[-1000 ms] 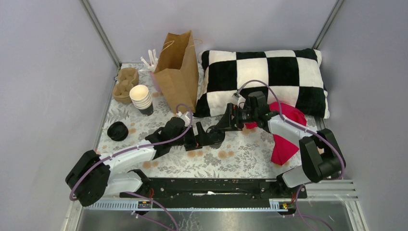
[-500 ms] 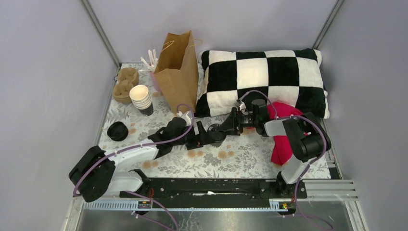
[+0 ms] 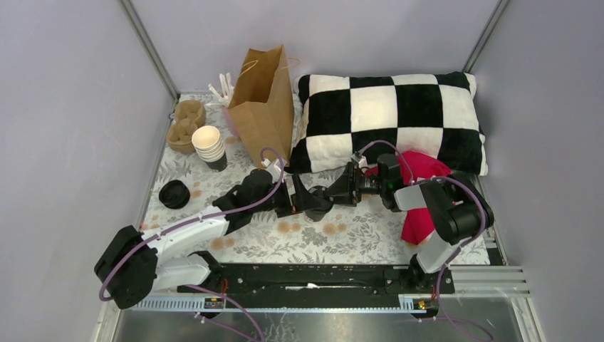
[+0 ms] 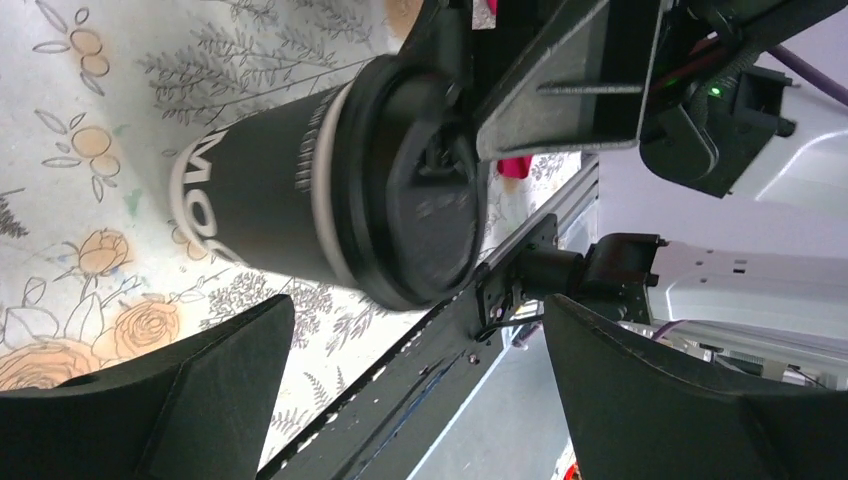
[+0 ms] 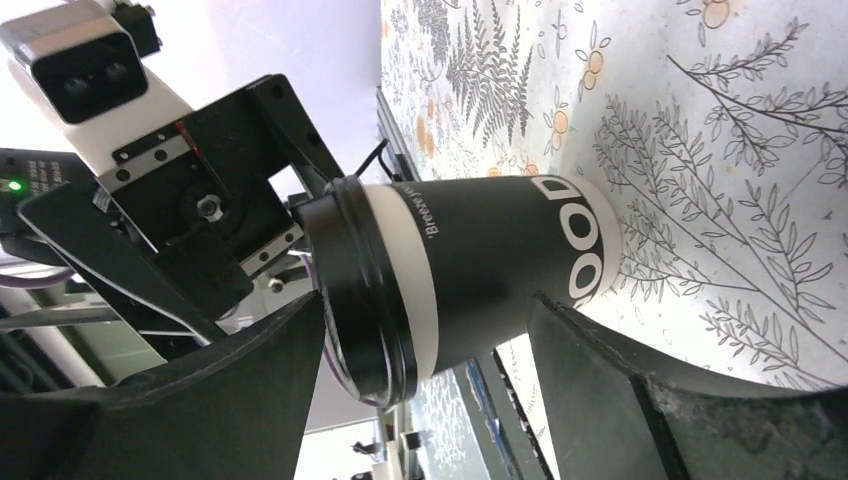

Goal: Pack the takeout coffee

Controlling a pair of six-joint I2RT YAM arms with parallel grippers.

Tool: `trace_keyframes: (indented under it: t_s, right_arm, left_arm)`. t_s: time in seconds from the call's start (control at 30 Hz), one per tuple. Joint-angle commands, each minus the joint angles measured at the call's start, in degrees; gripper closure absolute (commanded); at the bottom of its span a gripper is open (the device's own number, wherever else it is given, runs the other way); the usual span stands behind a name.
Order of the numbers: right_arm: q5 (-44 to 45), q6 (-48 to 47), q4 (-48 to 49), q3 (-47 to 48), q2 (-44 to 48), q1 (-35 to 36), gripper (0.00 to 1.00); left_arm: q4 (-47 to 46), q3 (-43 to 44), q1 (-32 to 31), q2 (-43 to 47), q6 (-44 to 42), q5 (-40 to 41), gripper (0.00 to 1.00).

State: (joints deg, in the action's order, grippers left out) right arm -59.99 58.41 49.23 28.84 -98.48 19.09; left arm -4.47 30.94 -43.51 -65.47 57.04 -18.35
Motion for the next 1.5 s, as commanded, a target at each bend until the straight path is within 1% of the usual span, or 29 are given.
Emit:
trace_keyframes:
  t_s: [0.0, 0.03, 0.13, 0.2, 0.33, 0.4, 0.43, 0.6, 0.73, 0.83, 0.87, 0.93, 0.97, 1.0, 1.07, 1.1, 1.13, 1.17, 1.27, 1.33, 1.4, 1.47]
  right_arm:
    - [3.4, -9.6, -16.0, 3.5, 7.3, 1.0, 0.18]
    - [3.8, -10.4, -18.1, 3.8, 8.1, 1.2, 0.17]
    - [4.0, -10.7, -19.0, 3.7, 9.4, 1.8, 0.17]
    - [4.0, -10.6, -19.0, 3.6, 9.7, 1.9, 0.16]
    - [3.6, -11.0, -19.0, 3.6, 9.8, 2.8, 0.12]
    - [3.3, -11.1, -18.4, 3.6, 8.7, 3.2, 0.12]
    - [3.1, -10.8, -17.7, 3.4, 8.0, 3.3, 0.15]
    - [2.6, -9.7, -12.2, 1.7, 3.2, 4.2, 0.22]
    - [2.3, -6.5, -2.2, -4.2, -2.0, 4.2, 0.28]
    - [2.1, -2.8, 5.1, -7.2, -4.9, 4.3, 0.31]
    - [1.7, -1.7, 6.0, -7.3, -4.8, 4.3, 0.31]
    - [1.6, -1.3, 3.4, -6.0, -2.2, 4.3, 0.31]
    - [2.0, -2.6, -0.4, -4.8, 0.2, 4.3, 0.31]
    - [2.7, -5.1, -6.1, -2.9, 2.8, 4.4, 0.29]
    - [4.2, -10.8, -17.4, 1.3, 7.8, 4.9, 0.21]
    - [4.5, -12.5, -20.6, 2.9, 9.4, 5.1, 0.18]
    - [4.1, -12.9, -21.5, 3.8, 10.5, 5.3, 0.14]
    - [3.6, -12.5, -21.5, 4.0, 10.8, 5.5, 0.12]
    - [4.4, -13.1, -21.7, 3.3, 9.7, 7.2, 0.11]
    - [5.0, -12.4, -19.2, 1.5, 7.8, 8.5, 0.11]
    - [5.1, -10.7, -13.2, -1.3, 5.3, 9.1, 0.15]
    - [5.2, -10.6, -10.2, -2.5, 2.2, 9.1, 0.23]
  left_arm:
    - [-1.6, 2.3, -0.2, -1.8, -0.1, 0.0, 0.01]
    - [-2.5, 1.6, -0.2, -2.3, 0.5, 0.1, 0.02]
    - [-4.5, -0.5, -0.2, -3.3, 1.5, 0.9, 0.07]
    - [-4.3, -1.0, -0.2, -2.9, 1.8, 1.8, 0.12]
    - [-2.1, -1.3, -0.2, -1.6, 1.0, 3.1, 0.14]
    - [-1.5, -1.5, -0.2, -1.5, 0.7, 3.6, 0.16]
    - [-1.4, -1.8, -0.2, -1.5, 0.7, 3.8, 0.16]
    - [-1.5, -4.1, -0.2, -2.5, 0.5, 6.6, 0.22]
    - [-4.0, -10.0, -0.2, -3.1, 2.0, 7.3, 0.3]
    - [-5.9, -14.0, -0.2, -2.2, 3.1, 7.0, 0.33]
    - [-5.7, -14.5, -0.1, -1.9, 3.2, 7.1, 0.34]
    - [-4.5, -14.5, -0.1, -1.1, 2.8, 7.2, 0.35]
    - [-3.8, -14.5, -0.1, -0.5, 2.6, 7.4, 0.35]
    - [-3.0, -14.3, -0.1, 0.2, 2.4, 7.7, 0.35]
    - [-1.7, -13.6, -0.2, 0.9, 1.9, 8.4, 0.35]
    - [-1.1, -13.2, -0.1, 0.8, 1.7, 8.7, 0.35]
    - [-0.6, -12.6, -0.2, 0.6, 1.4, 8.9, 0.35]
    - [-0.5, -12.4, -0.2, 0.3, 1.3, 8.9, 0.35]
    - [-1.3, -12.3, -0.2, -0.6, 1.3, 9.0, 0.35]
    - [-1.6, -12.4, -0.2, -1.0, 1.3, 9.2, 0.35]
    - [-1.6, -12.6, -0.1, -1.1, 1.4, 9.6, 0.35]
    - [-1.5, -12.7, -0.1, -1.3, 1.5, 10.1, 0.35]
